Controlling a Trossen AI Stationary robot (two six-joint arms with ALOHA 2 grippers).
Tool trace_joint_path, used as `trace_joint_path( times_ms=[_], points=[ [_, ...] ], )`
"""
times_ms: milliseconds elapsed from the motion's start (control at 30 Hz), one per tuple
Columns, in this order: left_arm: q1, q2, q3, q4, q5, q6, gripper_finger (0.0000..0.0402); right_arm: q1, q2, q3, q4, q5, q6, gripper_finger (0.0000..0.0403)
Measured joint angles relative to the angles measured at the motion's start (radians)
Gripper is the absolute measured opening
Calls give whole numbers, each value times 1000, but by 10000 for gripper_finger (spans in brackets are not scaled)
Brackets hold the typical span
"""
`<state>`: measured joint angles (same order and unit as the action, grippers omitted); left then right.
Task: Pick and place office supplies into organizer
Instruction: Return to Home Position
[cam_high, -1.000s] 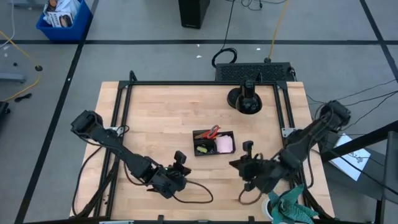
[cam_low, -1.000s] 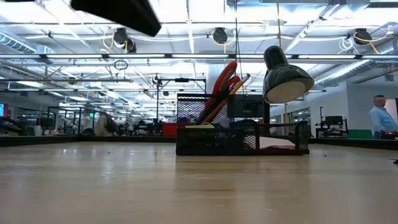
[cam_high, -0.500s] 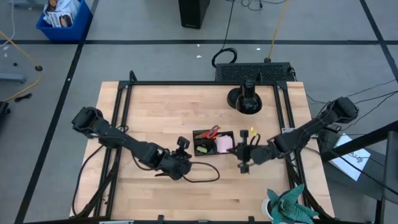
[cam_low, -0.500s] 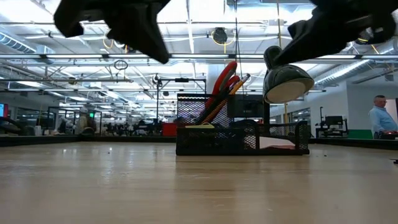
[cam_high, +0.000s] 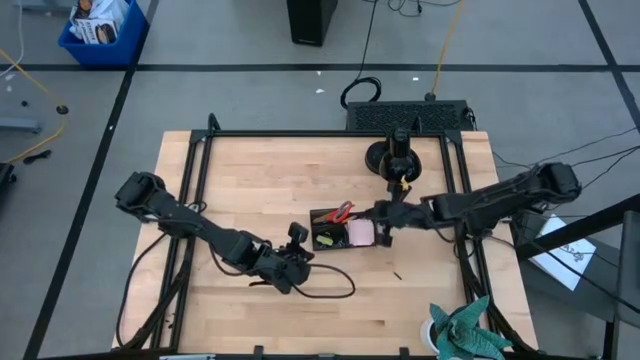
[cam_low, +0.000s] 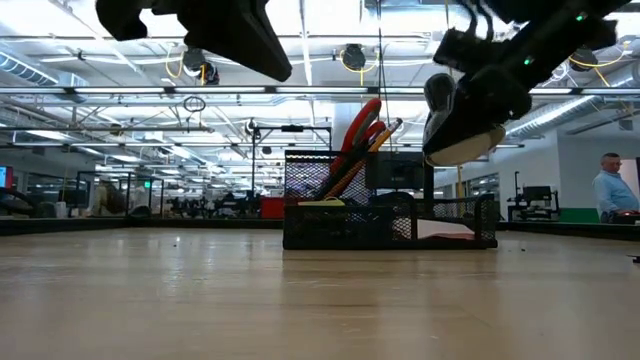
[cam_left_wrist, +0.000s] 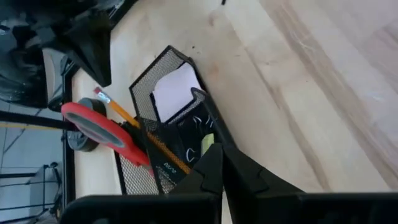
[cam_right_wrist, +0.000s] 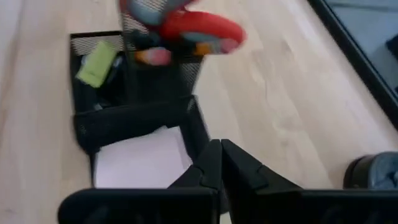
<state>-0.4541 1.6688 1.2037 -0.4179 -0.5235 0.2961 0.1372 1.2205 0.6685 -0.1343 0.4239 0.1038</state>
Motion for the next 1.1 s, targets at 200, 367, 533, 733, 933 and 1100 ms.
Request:
trace_joint_path(
  times_ms=[200,367,533,733,933,1100],
  points=[
    [2,0,0,-1,0,-39,30,-111,41,0,-4,-94,5,0],
    [3,0,0,1,1,-16,30,-192,97,0,-5,-167,7,0],
    [10,0,0,1,0,-9,18,-223,143,0,-5,-192,-2,0],
    [9,0,0,0,1,-10,3,-195,169,0,3,-186,-72,0],
    [9,0,0,1,1,-15,19,-184,170,1,0,-189,-89,0],
    [9,0,0,1,1,-21,27,-158,170,1,5,-185,-86,0]
  ],
)
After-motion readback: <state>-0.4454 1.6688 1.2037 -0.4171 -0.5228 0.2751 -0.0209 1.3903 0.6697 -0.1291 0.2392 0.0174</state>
